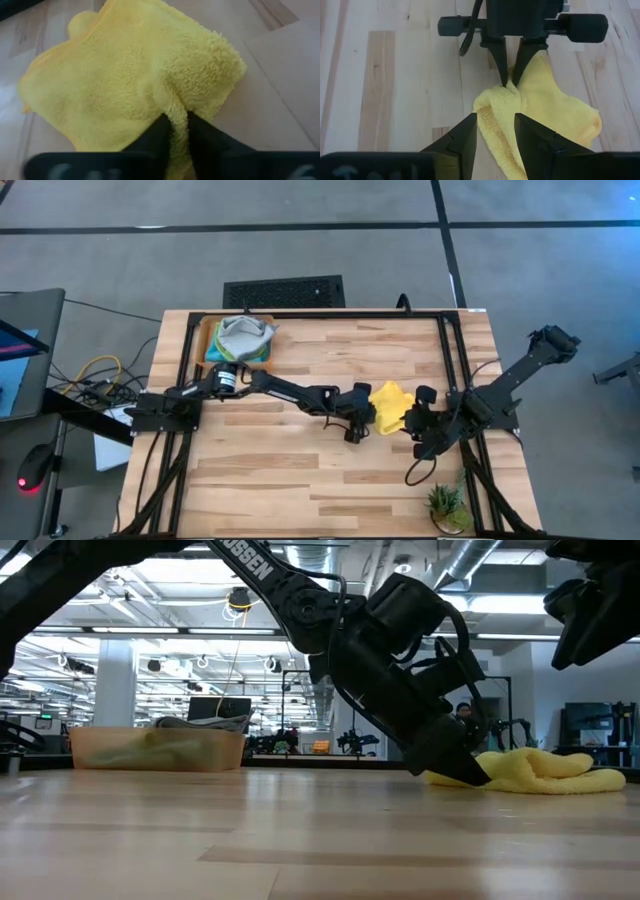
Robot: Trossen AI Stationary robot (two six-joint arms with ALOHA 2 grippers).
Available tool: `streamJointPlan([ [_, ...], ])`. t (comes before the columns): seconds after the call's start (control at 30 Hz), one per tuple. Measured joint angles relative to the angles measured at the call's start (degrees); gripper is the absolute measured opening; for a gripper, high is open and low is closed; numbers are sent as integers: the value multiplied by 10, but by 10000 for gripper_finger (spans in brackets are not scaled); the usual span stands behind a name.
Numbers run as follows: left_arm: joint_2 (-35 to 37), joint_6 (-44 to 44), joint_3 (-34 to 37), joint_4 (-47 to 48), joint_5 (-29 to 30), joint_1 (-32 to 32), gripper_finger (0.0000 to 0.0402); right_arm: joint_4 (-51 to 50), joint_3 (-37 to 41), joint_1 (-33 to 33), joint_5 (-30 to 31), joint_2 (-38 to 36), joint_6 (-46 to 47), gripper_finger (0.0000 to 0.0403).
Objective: Fold microfiber towels
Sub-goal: Put the yellow microfiber cloth into the orange bin
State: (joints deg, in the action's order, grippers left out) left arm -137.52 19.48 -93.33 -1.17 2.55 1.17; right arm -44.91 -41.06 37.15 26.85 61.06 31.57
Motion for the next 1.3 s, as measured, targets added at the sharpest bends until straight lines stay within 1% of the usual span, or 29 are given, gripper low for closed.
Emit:
streamJointPlan([
  [0.03, 0, -6, -1, 3, 0, 0, 23, 0, 0, 0, 0, 0, 0, 155],
  [0.07, 0, -17, -2, 4, 0, 0, 13, 0, 0, 0, 0, 0, 0, 155],
  [0.2, 14, -63, -1, 15, 4, 1, 11, 0, 0, 0, 0, 0, 0, 155],
  [0.43, 73, -74, 4, 117, 40, 8, 3, 0, 0, 0, 0, 0, 0, 155],
  [0.5, 94, -83, 4, 150, 56, 12, 2, -1, 0, 0, 0, 0, 0, 155],
  [0.67, 137, -113, 2, 205, 76, 23, 1, -1, 0, 0, 0, 0, 0, 155],
  [0.87, 187, -127, 1, 251, 147, 38, 1, -1, 0, 0, 0, 0, 0, 155],
  [1.03, 224, -171, 1, 288, 177, 38, 0, -2, 0, 0, 0, 0, 0, 155],
  [1.3, 279, -202, 0, 349, 257, 39, 0, -5, 0, 0, 0, 0, 0, 155],
])
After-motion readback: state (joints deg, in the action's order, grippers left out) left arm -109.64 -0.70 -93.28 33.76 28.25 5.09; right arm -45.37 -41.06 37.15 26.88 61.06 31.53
